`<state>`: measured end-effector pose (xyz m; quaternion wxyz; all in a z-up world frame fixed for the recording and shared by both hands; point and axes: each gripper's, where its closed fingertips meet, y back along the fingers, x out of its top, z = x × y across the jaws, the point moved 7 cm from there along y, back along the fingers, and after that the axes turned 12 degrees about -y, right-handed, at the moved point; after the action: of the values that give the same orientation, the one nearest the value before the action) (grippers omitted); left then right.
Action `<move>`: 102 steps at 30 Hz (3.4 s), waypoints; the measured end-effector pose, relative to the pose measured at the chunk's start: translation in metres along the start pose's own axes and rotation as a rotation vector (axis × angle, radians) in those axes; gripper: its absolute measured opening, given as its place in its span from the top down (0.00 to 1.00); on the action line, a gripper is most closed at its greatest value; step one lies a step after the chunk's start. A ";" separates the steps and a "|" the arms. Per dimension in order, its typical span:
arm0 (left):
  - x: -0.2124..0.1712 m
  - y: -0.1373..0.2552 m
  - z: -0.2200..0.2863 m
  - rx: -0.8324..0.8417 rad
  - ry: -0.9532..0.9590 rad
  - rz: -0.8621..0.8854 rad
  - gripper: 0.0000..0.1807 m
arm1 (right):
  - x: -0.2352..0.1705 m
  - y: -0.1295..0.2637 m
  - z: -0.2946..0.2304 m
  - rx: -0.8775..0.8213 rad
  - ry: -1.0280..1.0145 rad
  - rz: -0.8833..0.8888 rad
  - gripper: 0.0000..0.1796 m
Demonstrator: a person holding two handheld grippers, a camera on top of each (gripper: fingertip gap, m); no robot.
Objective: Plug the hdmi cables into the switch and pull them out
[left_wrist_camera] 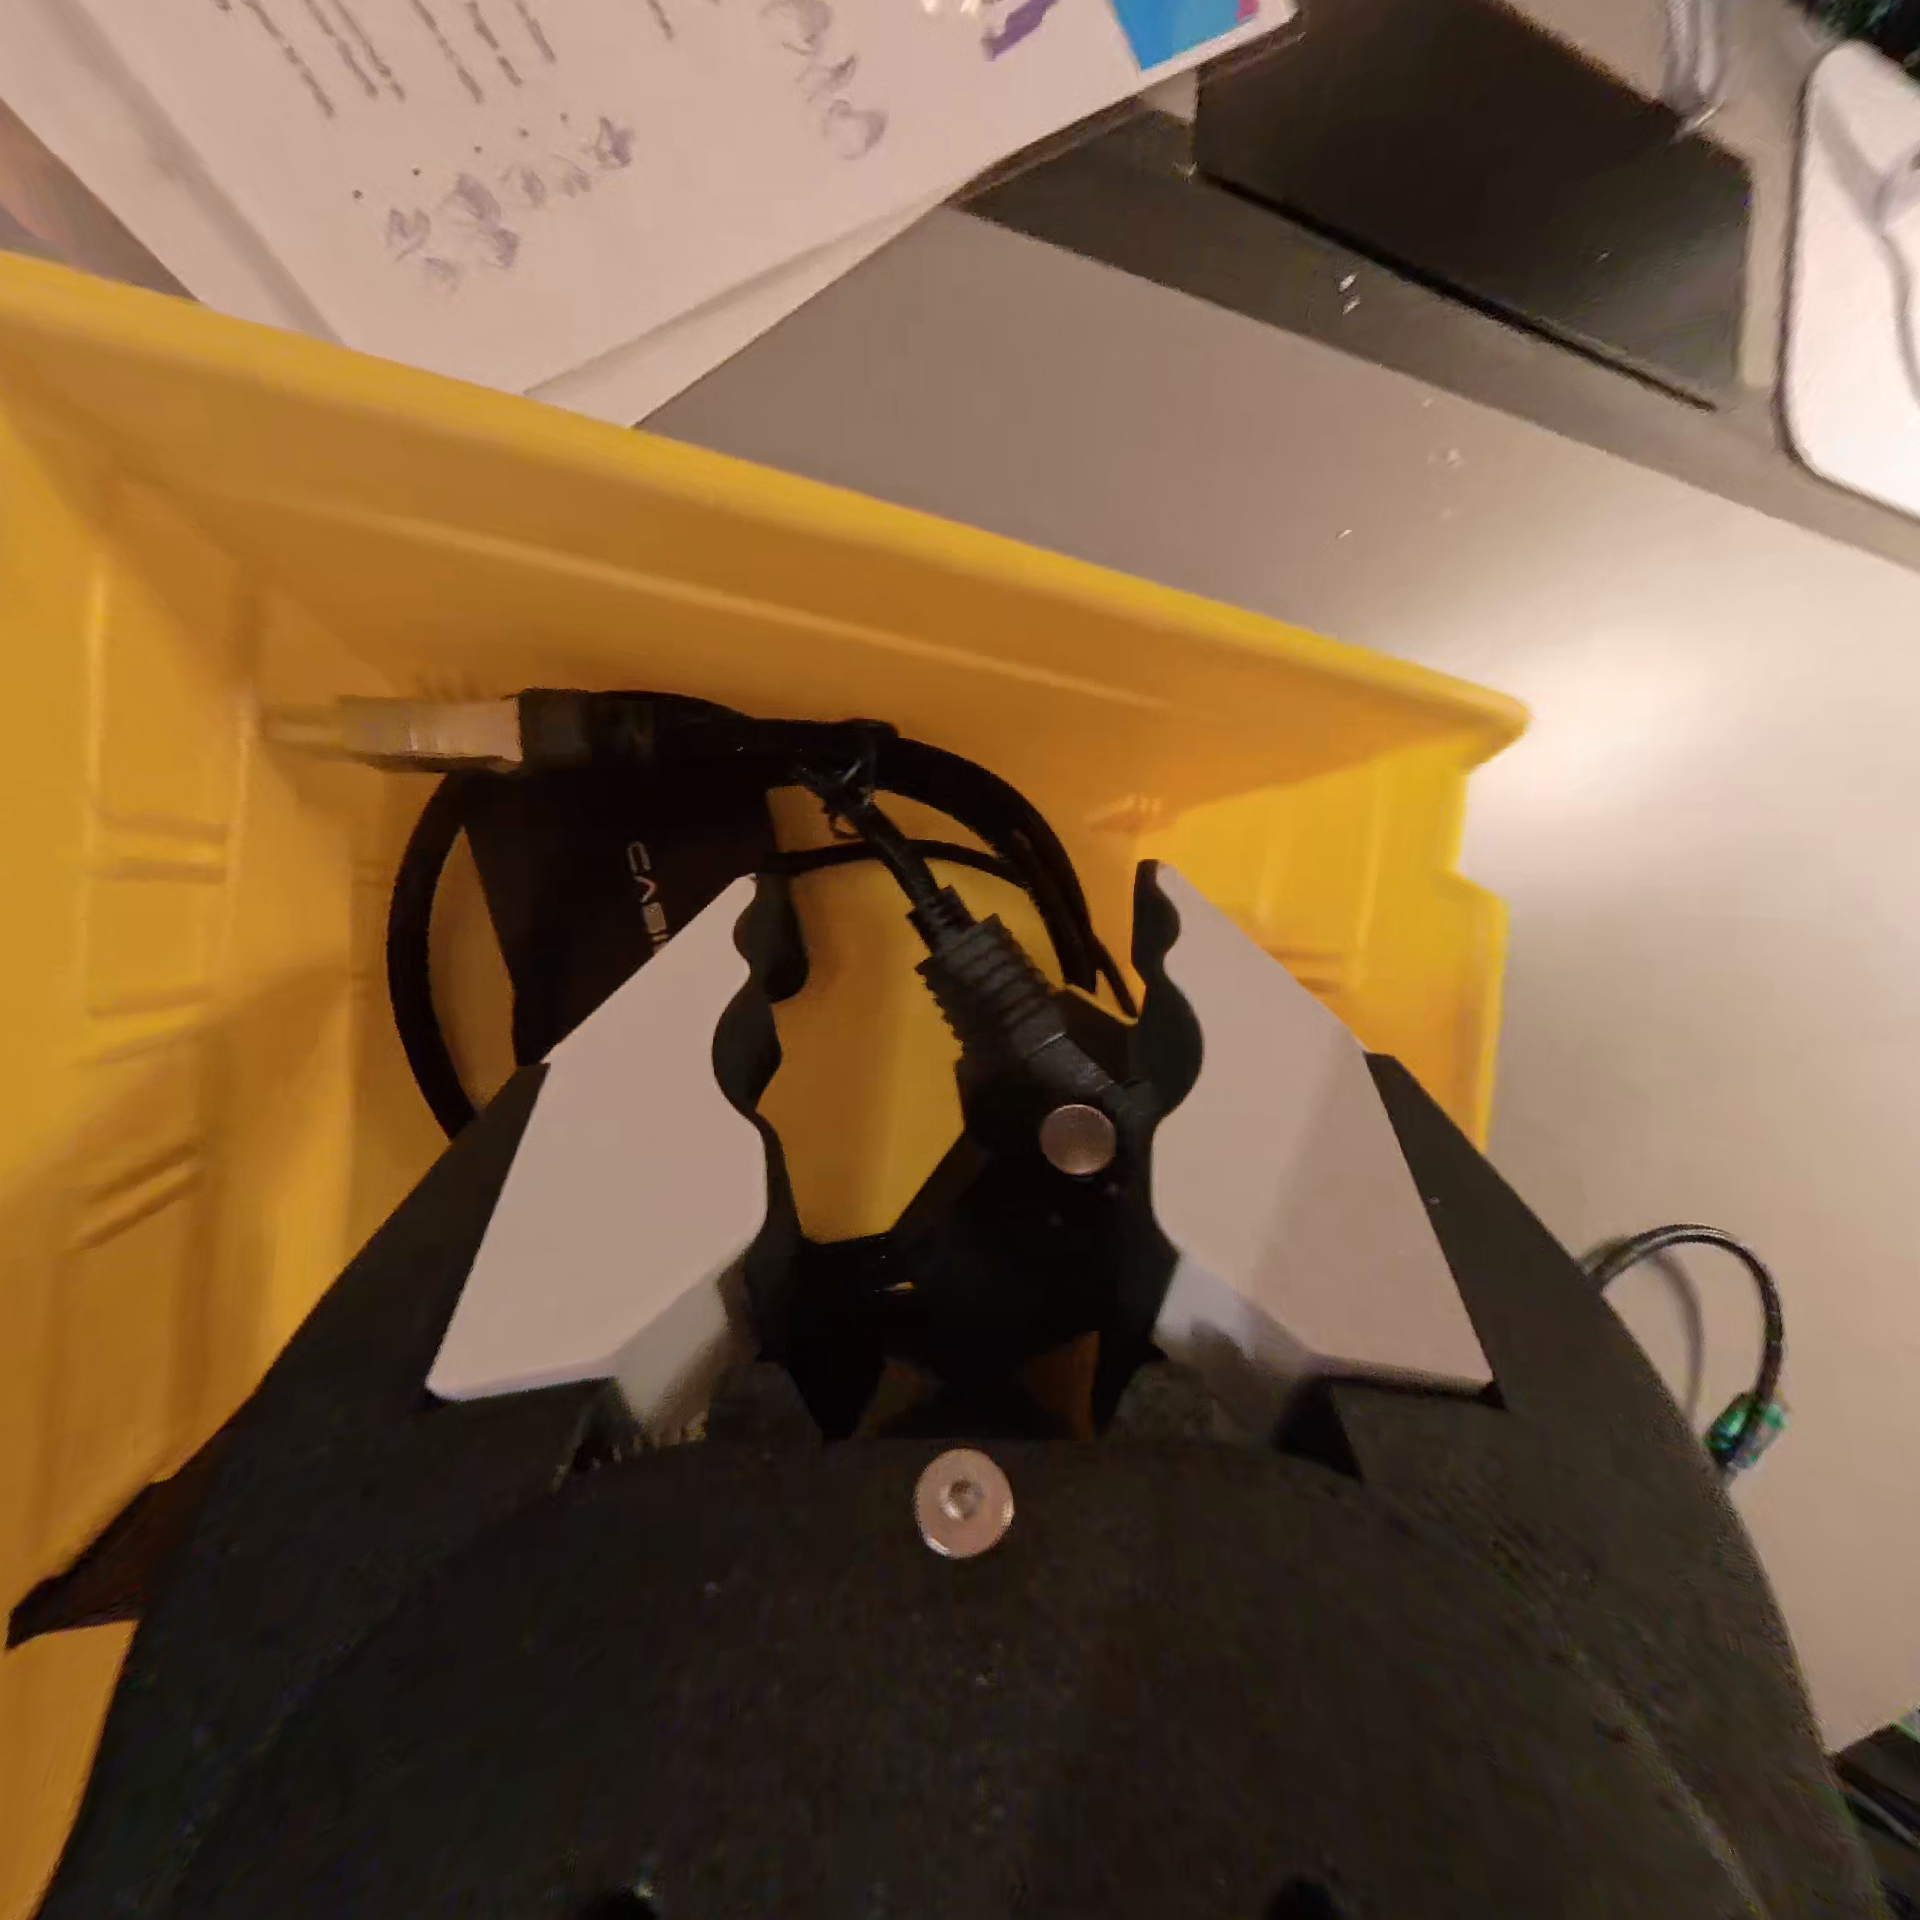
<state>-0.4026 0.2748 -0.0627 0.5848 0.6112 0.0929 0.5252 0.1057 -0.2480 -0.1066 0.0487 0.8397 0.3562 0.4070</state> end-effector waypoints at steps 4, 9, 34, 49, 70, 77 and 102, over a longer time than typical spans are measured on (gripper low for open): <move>-0.013 -0.015 -0.002 -0.005 -0.029 -0.110 0.63 | 0.000 -0.001 0.001 0.007 -0.013 -0.011 0.72; -0.009 -0.016 0.003 -0.041 -0.064 -0.138 0.83 | 0.000 -0.002 0.001 0.010 -0.015 -0.017 0.72; 0.037 0.184 0.213 -0.119 -0.672 0.692 0.91 | 0.000 0.001 -0.002 0.046 -0.009 -0.002 0.72; -0.045 -0.041 0.378 -0.451 -0.869 0.170 0.91 | -0.001 0.004 -0.007 0.072 0.023 0.009 0.72; -0.072 -0.103 0.485 -0.517 -0.918 0.126 0.74 | 0.008 0.017 -0.005 0.042 0.042 0.157 0.83; -0.066 -0.055 0.398 -0.451 -0.765 0.274 0.63 | 0.020 0.009 -0.015 -0.139 0.314 0.201 1.00; -0.126 0.045 0.033 0.026 -0.132 -0.131 0.59 | 0.060 -0.038 0.025 -0.170 0.335 0.043 0.95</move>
<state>-0.4544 0.1489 -0.0856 0.6147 0.6446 0.1006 0.4432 0.1276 -0.1767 -0.0985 0.0506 0.7603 0.3059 0.5708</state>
